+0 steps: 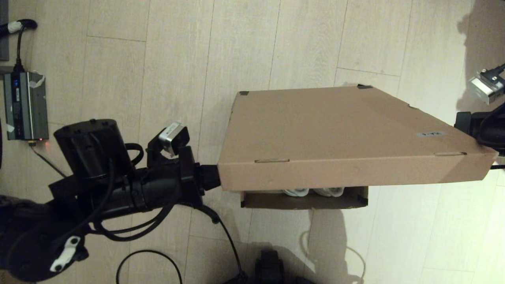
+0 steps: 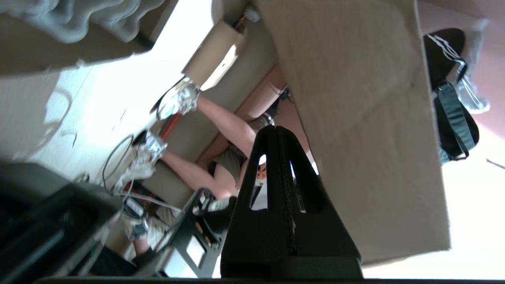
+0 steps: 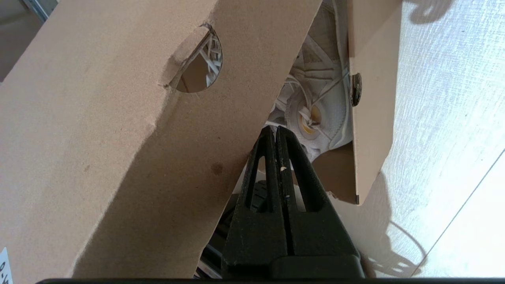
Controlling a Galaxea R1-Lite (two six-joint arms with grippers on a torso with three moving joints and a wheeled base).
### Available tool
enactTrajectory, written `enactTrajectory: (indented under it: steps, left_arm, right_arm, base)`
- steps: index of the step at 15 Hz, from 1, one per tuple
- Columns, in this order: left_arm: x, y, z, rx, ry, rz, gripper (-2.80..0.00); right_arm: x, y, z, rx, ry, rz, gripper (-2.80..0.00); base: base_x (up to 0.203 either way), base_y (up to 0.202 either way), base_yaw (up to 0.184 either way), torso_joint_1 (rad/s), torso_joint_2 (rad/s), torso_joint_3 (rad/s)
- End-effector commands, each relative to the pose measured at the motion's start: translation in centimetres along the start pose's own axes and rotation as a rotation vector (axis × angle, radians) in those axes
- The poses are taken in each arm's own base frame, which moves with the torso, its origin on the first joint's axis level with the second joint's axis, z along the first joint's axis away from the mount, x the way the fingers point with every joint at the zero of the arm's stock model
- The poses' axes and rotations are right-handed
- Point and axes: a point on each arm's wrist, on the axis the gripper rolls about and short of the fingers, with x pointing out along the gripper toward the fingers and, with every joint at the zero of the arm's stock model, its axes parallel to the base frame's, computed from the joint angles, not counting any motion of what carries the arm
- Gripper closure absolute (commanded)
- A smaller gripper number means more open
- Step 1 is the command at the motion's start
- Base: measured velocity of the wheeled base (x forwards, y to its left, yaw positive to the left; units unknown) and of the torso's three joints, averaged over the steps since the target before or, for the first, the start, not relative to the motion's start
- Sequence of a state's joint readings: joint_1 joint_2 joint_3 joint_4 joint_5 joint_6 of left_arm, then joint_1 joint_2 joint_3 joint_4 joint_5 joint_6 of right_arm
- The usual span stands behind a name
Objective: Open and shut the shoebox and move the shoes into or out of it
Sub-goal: Open the shoe box
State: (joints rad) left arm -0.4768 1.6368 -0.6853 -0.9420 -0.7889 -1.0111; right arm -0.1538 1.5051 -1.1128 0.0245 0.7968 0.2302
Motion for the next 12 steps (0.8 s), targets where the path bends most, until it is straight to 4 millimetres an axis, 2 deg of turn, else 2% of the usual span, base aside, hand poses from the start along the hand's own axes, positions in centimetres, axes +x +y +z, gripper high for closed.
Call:
enactTrajectory:
  steps: [1,6,8,12]
  left_arm:
    - [0.7,0.7,0.0,-0.002,0.008,-0.01,0.0]
    - [1.3,-0.4,1.5,0.094,-0.049,-0.09,0.0]
    - [1.7,0.3,1.6,0.086,-0.044,-0.081,0.0]
    - [2.5,-0.1,2.9,0.117,-0.062,-0.105,0.0]
  right_arm:
    - [0.1,0.0,-0.1,0.006,0.006,0.006,0.0]
    - [-0.7,0.6,0.0,0.018,-0.028,-0.038,0.0]
    - [-1.0,0.8,0.3,0.025,-0.072,-0.14,0.0]
    - [-2.0,1.6,1.5,0.055,-0.232,-0.286,0.0]
  base:
    - [0.0,0.0,0.0,0.0,0.0,0.0]
    - [0.0,0.0,0.0,0.0,0.0,0.0]
    - [0.0,0.0,0.0,0.0,0.0,0.0]
    - [0.0,0.0,0.0,0.0,0.0,0.0]
